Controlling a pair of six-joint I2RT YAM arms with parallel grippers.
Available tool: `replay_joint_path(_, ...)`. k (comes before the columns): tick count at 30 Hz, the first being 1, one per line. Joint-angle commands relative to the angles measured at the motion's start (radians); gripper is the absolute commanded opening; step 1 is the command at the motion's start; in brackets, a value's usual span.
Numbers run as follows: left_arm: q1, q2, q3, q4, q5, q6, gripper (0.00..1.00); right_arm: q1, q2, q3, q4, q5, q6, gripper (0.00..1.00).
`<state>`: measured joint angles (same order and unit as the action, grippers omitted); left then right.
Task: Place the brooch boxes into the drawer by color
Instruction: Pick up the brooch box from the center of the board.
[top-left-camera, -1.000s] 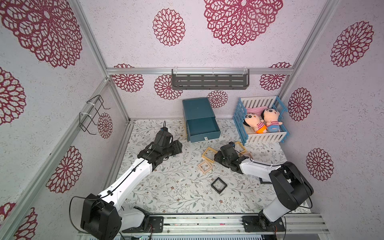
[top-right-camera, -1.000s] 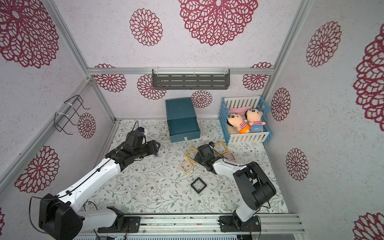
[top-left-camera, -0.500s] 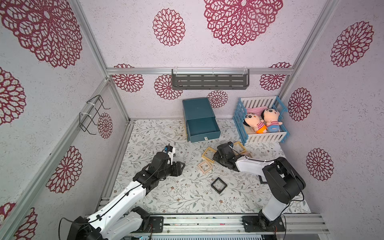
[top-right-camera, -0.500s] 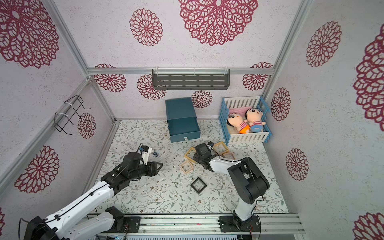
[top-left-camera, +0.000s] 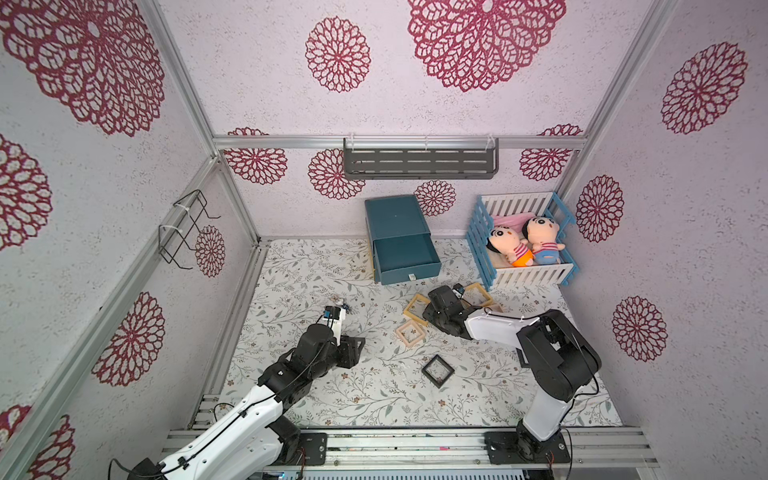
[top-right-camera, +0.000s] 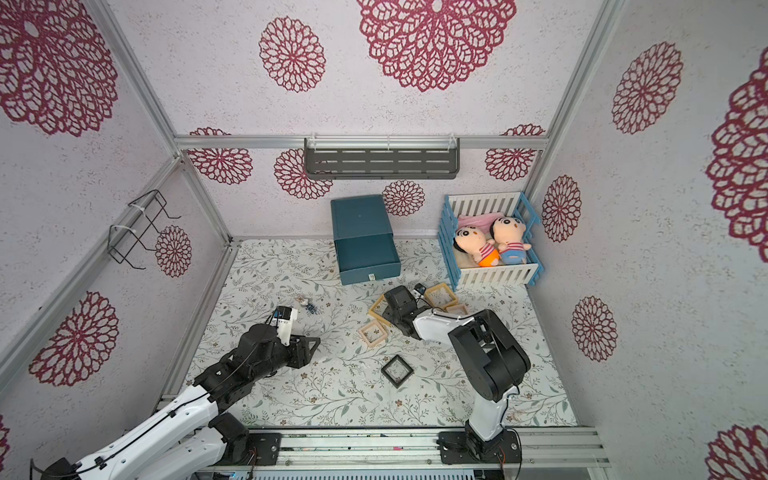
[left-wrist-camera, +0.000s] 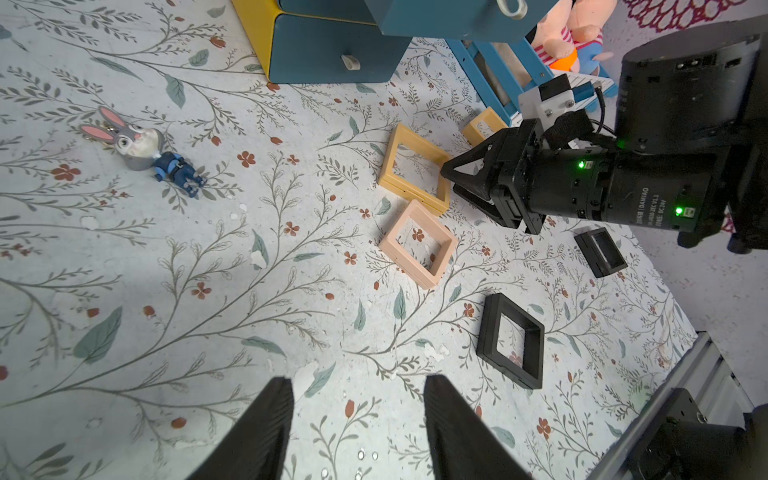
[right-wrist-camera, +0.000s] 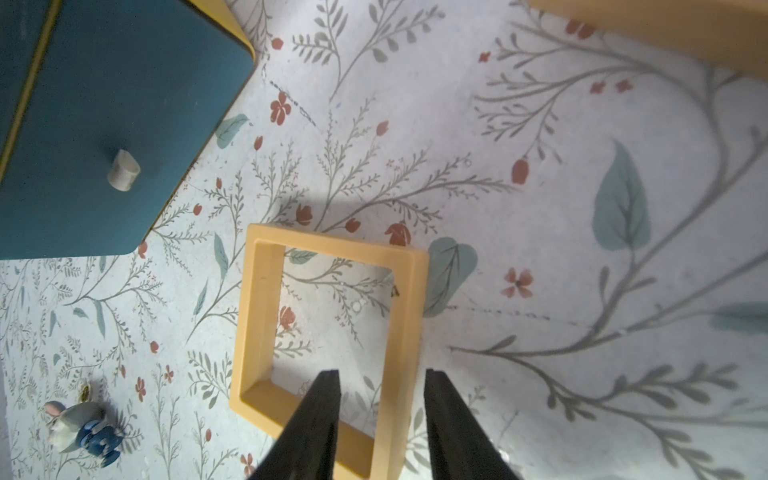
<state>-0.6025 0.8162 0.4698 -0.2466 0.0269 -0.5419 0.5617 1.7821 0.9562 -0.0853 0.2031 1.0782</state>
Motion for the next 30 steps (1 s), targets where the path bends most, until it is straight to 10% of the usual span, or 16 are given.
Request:
replay_joint_path(1,-0.012,-0.015,0.005,0.016,-0.026,-0.003,0.57,0.007,0.014,0.035,-0.04,0.047,0.023,0.38)
replay_joint_path(30,-0.013,-0.008,0.047,0.002,-0.028,-0.01,0.58,0.04,0.04,0.111,-0.232,0.172,-0.006,0.13)
